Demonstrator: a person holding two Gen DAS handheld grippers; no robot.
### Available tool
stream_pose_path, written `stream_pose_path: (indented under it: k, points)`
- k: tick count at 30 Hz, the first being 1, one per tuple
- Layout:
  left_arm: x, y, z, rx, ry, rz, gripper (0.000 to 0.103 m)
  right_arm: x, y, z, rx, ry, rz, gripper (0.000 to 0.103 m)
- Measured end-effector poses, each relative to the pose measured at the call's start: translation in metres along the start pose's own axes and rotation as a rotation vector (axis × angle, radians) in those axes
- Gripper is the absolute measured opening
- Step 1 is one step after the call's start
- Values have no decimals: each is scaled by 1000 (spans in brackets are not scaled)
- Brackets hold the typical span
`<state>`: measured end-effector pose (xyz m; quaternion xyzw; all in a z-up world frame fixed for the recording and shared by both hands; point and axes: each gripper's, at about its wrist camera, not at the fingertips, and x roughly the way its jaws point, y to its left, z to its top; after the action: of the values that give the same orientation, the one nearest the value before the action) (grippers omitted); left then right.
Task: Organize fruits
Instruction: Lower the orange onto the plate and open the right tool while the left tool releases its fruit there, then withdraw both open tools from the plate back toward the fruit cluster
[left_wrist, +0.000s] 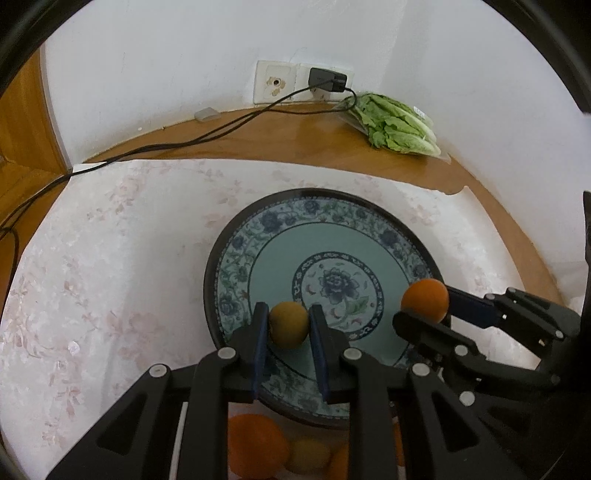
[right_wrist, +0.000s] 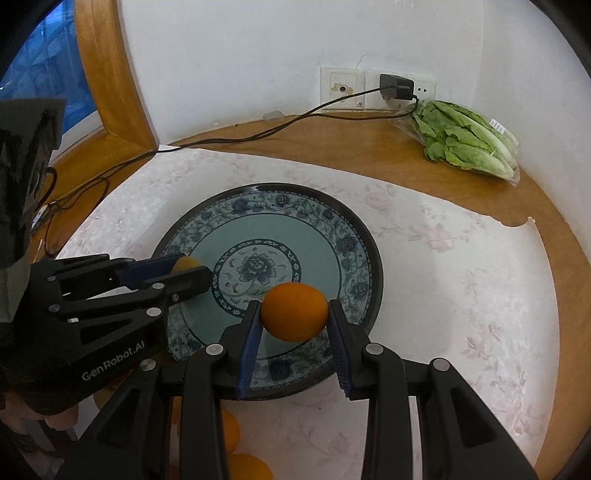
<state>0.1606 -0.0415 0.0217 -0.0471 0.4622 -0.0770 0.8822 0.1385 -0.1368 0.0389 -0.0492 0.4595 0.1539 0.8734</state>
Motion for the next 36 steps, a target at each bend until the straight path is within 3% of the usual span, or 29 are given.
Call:
stream_pose_path:
  k: [21, 29, 36]
  points:
    - [-4, -10, -1, 24, 5, -19, 23, 4, 0, 1, 3, 17, -17, 36]
    - [-12, -7, -2, 12, 2, -14, 35, -5, -2, 1, 11, -8, -34, 45]
    - [-23, -7, -6, 13, -1, -22, 36, -19, 4, 1, -1, -23, -28, 45]
